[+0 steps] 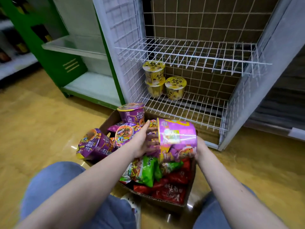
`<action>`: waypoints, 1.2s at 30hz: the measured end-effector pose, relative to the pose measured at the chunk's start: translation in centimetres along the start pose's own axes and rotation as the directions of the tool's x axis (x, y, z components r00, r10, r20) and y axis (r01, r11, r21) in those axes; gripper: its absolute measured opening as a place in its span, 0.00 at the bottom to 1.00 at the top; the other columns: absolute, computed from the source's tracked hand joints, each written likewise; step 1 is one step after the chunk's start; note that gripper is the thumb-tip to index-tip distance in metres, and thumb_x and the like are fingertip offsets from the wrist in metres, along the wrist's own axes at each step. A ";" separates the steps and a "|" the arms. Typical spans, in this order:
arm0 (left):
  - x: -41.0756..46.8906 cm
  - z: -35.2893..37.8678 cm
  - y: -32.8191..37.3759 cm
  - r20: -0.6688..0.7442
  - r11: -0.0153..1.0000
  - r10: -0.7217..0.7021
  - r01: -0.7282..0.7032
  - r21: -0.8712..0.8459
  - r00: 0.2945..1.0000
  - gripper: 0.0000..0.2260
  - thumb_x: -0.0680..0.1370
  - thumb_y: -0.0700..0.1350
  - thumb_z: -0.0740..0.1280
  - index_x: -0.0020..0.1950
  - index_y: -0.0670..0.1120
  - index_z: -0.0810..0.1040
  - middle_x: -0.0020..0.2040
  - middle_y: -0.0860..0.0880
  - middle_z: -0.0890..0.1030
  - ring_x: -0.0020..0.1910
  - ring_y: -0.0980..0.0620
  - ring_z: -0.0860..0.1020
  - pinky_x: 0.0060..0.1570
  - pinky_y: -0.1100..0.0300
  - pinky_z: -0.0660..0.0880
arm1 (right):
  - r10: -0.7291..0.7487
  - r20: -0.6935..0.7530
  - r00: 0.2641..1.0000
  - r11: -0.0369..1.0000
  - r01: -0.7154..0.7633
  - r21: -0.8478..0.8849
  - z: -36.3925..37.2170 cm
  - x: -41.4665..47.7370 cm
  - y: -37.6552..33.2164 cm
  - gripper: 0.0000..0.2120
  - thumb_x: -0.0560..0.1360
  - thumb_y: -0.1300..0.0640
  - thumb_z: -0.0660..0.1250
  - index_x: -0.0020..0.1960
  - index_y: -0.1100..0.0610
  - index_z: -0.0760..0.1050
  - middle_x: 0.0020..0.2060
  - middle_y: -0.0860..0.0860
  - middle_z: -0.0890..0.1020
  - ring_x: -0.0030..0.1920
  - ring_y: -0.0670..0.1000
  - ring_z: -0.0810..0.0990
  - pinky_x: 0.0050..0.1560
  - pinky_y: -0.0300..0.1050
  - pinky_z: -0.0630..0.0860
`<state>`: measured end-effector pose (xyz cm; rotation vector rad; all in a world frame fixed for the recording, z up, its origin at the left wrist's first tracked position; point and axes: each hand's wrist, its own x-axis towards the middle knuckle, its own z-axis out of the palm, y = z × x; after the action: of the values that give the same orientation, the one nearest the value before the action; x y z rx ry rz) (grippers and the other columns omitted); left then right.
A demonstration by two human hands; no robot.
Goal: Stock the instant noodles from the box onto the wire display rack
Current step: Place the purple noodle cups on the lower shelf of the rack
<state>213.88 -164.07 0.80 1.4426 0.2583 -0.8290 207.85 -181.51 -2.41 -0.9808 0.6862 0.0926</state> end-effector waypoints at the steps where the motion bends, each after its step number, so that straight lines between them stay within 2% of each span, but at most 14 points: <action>1: -0.2 0.3 0.1 0.018 1.000 -0.004 0.004 -0.004 1.000 0.20 0.79 0.63 0.53 0.47 0.49 0.76 0.41 0.48 0.79 0.37 0.48 0.79 0.37 0.58 0.71 | 0.066 0.021 0.998 0.997 -0.066 0.040 0.3 -0.4 0.0 0.15 0.74 0.54 0.65 0.51 0.66 0.78 0.31 0.56 0.84 0.31 0.54 0.83 0.31 0.45 0.81; 2: -0.3 0.6 0.2 0.042 1.000 -0.006 0.008 -0.026 0.999 0.21 0.78 0.62 0.54 0.50 0.48 0.78 0.43 0.49 0.80 0.42 0.46 0.81 0.40 0.58 0.72 | 0.134 0.063 0.989 0.988 -0.139 0.073 0.3 -0.5 0.1 0.17 0.71 0.51 0.67 0.48 0.65 0.80 0.33 0.58 0.84 0.32 0.56 0.83 0.30 0.49 0.81; 4: -0.8 1.4 0.5 0.108 0.997 -0.021 0.028 -0.066 0.994 0.24 0.76 0.63 0.59 0.57 0.46 0.79 0.52 0.43 0.82 0.55 0.42 0.79 0.53 0.51 0.74 | 0.203 0.123 0.971 0.961 -0.222 0.165 0.3 -0.8 0.3 0.20 0.76 0.52 0.58 0.41 0.64 0.82 0.34 0.59 0.84 0.32 0.59 0.83 0.26 0.54 0.80; 6: -0.7 1.8 0.5 0.153 0.993 -0.034 0.050 -0.106 0.988 0.27 0.71 0.65 0.63 0.58 0.46 0.80 0.58 0.41 0.81 0.58 0.42 0.79 0.62 0.45 0.71 | 0.253 0.097 0.962 0.940 -0.269 0.209 0.2 -0.8 0.7 0.21 0.78 0.50 0.53 0.48 0.62 0.80 0.35 0.60 0.84 0.35 0.61 0.83 0.26 0.57 0.79; 12: -0.4 3.1 0.2 0.252 0.998 -0.026 0.039 -0.046 0.967 0.28 0.66 0.64 0.68 0.59 0.48 0.78 0.65 0.39 0.75 0.68 0.38 0.69 0.69 0.39 0.62 | 0.396 0.122 0.910 0.863 -0.415 0.287 0.0 -1.9 0.2 0.23 0.80 0.55 0.55 0.40 0.73 0.76 0.32 0.70 0.80 0.27 0.68 0.80 0.22 0.60 0.75; 15: -0.1 3.2 0.7 0.201 0.998 -0.033 0.044 -0.050 0.979 0.18 0.75 0.60 0.64 0.53 0.47 0.79 0.61 0.40 0.79 0.65 0.38 0.73 0.63 0.36 0.67 | 0.310 0.085 0.947 0.901 -0.321 0.291 0.0 -2.3 -0.3 0.22 0.80 0.54 0.53 0.38 0.67 0.78 0.30 0.64 0.82 0.25 0.62 0.81 0.21 0.54 0.77; 17: -0.5 3.4 1.1 0.169 0.997 -0.014 0.025 -0.067 0.986 0.15 0.78 0.57 0.62 0.53 0.46 0.78 0.56 0.41 0.81 0.59 0.39 0.77 0.56 0.35 0.72 | 0.212 0.034 0.977 0.933 -0.212 0.290 -0.2 -2.1 -0.8 0.20 0.80 0.50 0.54 0.44 0.62 0.77 0.36 0.61 0.83 0.33 0.59 0.83 0.32 0.49 0.81; 19: -0.5 3.3 1.2 0.134 0.997 0.005 0.006 -0.082 0.991 0.14 0.79 0.54 0.62 0.55 0.45 0.76 0.53 0.41 0.82 0.54 0.40 0.79 0.52 0.35 0.74 | 0.169 -0.058 0.984 0.948 -0.146 0.283 -1.1 -1.4 -1.2 0.18 0.80 0.50 0.53 0.49 0.60 0.77 0.47 0.61 0.81 0.45 0.59 0.80 0.47 0.51 0.77; 21: -0.3 3.1 1.2 0.071 0.998 0.030 -0.026 -0.058 0.997 0.13 0.79 0.53 0.63 0.57 0.45 0.74 0.51 0.42 0.82 0.50 0.42 0.80 0.48 0.36 0.75 | 0.136 -0.162 0.977 0.966 -0.095 0.239 -2.3 -1.3 -1.8 0.13 0.80 0.53 0.53 0.46 0.57 0.74 0.46 0.57 0.79 0.44 0.54 0.77 0.44 0.48 0.73; 22: -0.2 3.0 1.2 0.033 0.998 0.036 -0.035 -0.050 0.999 0.14 0.78 0.53 0.63 0.59 0.46 0.73 0.51 0.43 0.82 0.50 0.42 0.80 0.47 0.37 0.75 | 0.097 -0.183 0.978 0.975 -0.056 0.216 -2.6 -1.6 -2.1 0.12 0.80 0.54 0.53 0.45 0.56 0.73 0.45 0.55 0.79 0.43 0.53 0.77 0.43 0.46 0.72; 25: 0.1 3.1 1.3 -0.049 0.999 0.035 -0.037 -0.034 0.998 0.17 0.78 0.53 0.64 0.63 0.47 0.71 0.55 0.43 0.80 0.54 0.40 0.78 0.51 0.35 0.75 | -0.024 -0.190 0.981 0.998 0.035 0.056 -2.4 -2.2 -2.8 0.09 0.80 0.54 0.57 0.49 0.54 0.75 0.51 0.55 0.79 0.51 0.54 0.78 0.54 0.50 0.74; 28: 0.4 3.9 2.5 -0.059 0.998 0.061 -0.062 -0.024 0.996 0.16 0.78 0.53 0.64 0.63 0.48 0.71 0.57 0.44 0.79 0.57 0.41 0.77 0.53 0.36 0.75 | -0.141 -0.196 0.970 0.981 0.111 -0.156 -0.9 -3.1 -4.2 0.12 0.80 0.49 0.57 0.50 0.52 0.77 0.53 0.55 0.80 0.51 0.52 0.77 0.59 0.53 0.73; 33: 1.9 5.2 5.2 -0.085 0.987 0.153 -0.149 0.059 0.985 0.18 0.77 0.56 0.65 0.64 0.50 0.72 0.56 0.46 0.81 0.51 0.44 0.79 0.47 0.43 0.77 | -0.231 -0.053 0.972 0.955 0.216 -0.204 1.0 -2.9 -6.5 0.13 0.81 0.44 0.53 0.54 0.49 0.73 0.43 0.45 0.78 0.41 0.40 0.75 0.41 0.34 0.71; 36: 3.4 5.7 6.9 -0.066 0.981 0.175 -0.168 0.094 0.982 0.21 0.74 0.56 0.68 0.65 0.51 0.73 0.57 0.47 0.81 0.48 0.46 0.81 0.43 0.49 0.78 | -0.248 -0.078 0.966 0.951 0.227 -0.207 2.1 -1.7 -7.2 0.13 0.77 0.48 0.63 0.56 0.55 0.76 0.48 0.51 0.83 0.46 0.48 0.82 0.52 0.45 0.78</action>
<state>218.84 -171.18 4.91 1.5568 0.1524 -0.6538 210.19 -183.59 4.59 -1.2595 0.6565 -0.1051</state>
